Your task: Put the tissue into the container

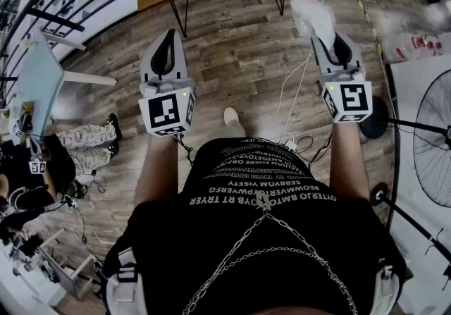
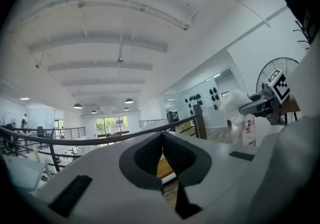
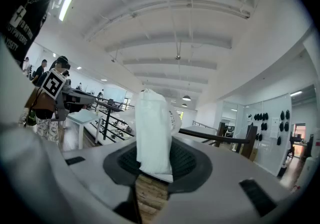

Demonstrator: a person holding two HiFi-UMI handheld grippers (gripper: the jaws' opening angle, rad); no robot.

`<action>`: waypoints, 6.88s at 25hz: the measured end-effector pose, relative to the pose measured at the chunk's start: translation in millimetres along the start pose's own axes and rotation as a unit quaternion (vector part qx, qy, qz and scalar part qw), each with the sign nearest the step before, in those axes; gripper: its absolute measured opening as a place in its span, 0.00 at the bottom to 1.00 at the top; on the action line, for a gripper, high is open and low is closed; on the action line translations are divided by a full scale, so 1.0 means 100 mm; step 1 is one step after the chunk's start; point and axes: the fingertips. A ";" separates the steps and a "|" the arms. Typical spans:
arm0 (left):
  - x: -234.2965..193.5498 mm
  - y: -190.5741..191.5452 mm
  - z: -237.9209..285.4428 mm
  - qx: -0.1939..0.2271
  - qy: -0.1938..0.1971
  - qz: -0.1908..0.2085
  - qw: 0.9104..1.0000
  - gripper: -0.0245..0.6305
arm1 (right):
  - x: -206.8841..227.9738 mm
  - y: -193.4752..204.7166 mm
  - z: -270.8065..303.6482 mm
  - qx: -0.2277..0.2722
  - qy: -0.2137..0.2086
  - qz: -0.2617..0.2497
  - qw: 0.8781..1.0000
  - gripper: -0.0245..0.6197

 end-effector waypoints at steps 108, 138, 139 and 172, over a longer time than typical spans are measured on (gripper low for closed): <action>-1.67 0.42 5.79 -0.081 -0.028 -0.009 0.996 0.08 | 2.35 1.48 5.94 -0.071 -0.081 0.103 0.989 0.24; -2.80 1.03 5.77 -0.156 -0.091 -0.031 0.983 0.08 | 0.36 3.48 7.96 -0.391 -0.291 0.089 0.869 0.25; -2.76 1.03 5.76 -0.155 -0.089 -0.031 0.983 0.08 | 0.36 3.46 7.95 -0.387 -0.288 0.077 0.873 0.27; -0.62 0.00 4.06 -0.028 -0.027 -0.045 0.998 0.08 | 2.57 0.89 3.94 0.001 -0.028 0.020 0.999 0.06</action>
Point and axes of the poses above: the fingertips, and each gripper's own axes: z forward along the fingers, x to its right, y out of its underside, and after that the axes turned 11 degrees about -z, right-handed
